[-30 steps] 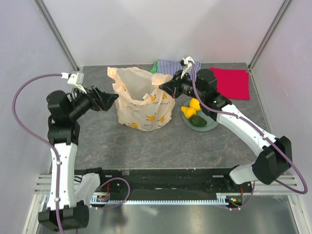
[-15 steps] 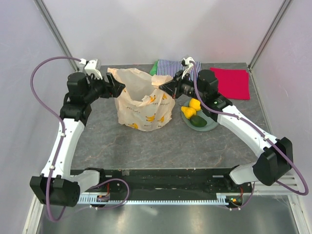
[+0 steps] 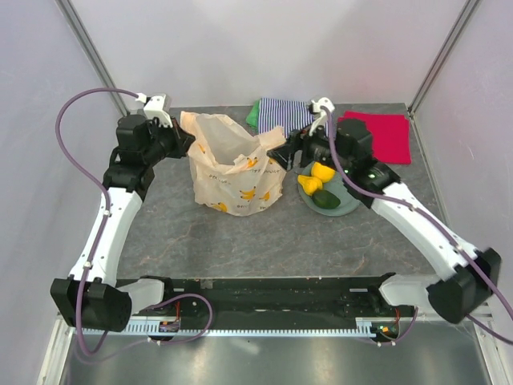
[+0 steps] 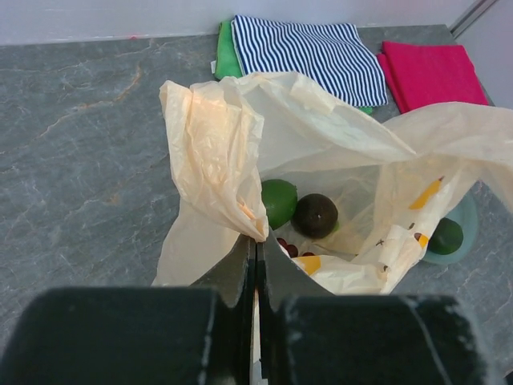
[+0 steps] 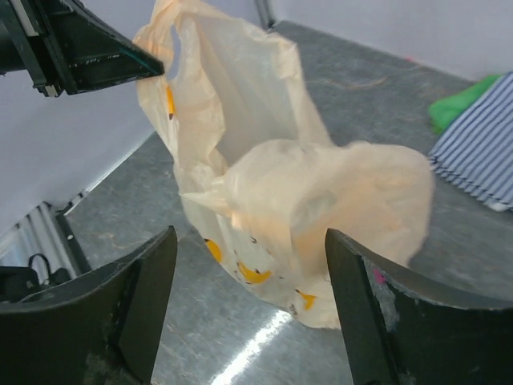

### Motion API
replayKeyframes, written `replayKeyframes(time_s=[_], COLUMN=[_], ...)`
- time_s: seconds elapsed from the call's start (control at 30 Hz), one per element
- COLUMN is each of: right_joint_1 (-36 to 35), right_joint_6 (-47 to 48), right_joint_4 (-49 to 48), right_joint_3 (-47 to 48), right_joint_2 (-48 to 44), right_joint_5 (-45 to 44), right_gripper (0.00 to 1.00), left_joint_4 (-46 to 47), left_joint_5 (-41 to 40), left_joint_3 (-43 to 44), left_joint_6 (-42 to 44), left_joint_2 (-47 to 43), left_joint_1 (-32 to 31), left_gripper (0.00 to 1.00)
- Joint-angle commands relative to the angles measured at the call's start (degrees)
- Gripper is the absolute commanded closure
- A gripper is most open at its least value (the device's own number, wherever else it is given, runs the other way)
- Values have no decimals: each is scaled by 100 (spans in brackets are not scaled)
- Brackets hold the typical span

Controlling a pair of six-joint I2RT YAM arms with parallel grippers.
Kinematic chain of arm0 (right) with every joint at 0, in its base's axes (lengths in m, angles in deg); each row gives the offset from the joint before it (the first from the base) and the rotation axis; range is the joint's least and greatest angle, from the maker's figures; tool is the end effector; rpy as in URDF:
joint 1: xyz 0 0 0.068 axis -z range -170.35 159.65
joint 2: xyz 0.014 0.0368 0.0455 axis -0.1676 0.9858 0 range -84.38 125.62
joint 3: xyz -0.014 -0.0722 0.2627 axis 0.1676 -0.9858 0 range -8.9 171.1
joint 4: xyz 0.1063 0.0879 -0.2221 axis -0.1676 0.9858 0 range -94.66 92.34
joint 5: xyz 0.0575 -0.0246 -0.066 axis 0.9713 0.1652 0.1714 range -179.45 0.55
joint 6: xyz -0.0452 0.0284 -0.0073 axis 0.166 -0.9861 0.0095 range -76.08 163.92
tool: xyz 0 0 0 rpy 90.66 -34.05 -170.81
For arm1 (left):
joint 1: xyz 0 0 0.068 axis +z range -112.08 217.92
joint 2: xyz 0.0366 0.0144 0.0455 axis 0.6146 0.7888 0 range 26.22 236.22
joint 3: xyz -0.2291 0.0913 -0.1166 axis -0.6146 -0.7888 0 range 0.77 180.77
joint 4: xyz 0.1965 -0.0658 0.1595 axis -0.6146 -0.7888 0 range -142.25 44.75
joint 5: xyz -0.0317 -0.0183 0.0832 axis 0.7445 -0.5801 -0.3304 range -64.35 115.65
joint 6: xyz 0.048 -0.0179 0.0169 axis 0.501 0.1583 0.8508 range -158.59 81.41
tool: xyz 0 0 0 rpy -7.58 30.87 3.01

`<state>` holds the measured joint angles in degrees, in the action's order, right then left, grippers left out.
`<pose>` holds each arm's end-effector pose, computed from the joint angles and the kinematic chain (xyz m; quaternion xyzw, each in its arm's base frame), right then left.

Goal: Place the fruits into the plastic bag

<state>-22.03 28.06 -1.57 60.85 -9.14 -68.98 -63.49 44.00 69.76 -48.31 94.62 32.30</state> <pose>0.2559 0.1726 0.3891 -0.2174 0.7229 0.3819 0.5332 0.2675 -0.0376 0.3888 0.0656 0.7997 -0.2053 0.5603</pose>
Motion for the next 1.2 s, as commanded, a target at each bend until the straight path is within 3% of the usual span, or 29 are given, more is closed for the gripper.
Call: replayKeyframes(time_s=[0.0, 0.23, 0.47, 0.8, 1.17], right_joint_1=[65, 355, 470, 242, -294], right_joint_6=[671, 750, 1357, 1700, 1832], right_joint_4=[805, 2256, 2450, 2539, 2213], right_joint_3=[161, -172, -1245, -1113, -911], right_joint_2=[-1255, -1390, -952, 236, 1352], right_joint_5=[-1304, -2758, -3058, -3048, -4498], right_gripper=[14, 8, 7, 12, 12], left_joint_4=[49, -48, -66, -75, -83], left_joint_5=[-112, -323, -359, -341, -350], left_joint_3=[-166, -219, -255, -263, -255], left_joint_6=[216, 374, 400, 427, 435], left_joint_2=[-362, -635, -635, -600, -574], left_joint_1=[0, 27, 27, 35, 53], left_gripper=[98, 99, 99, 98, 99])
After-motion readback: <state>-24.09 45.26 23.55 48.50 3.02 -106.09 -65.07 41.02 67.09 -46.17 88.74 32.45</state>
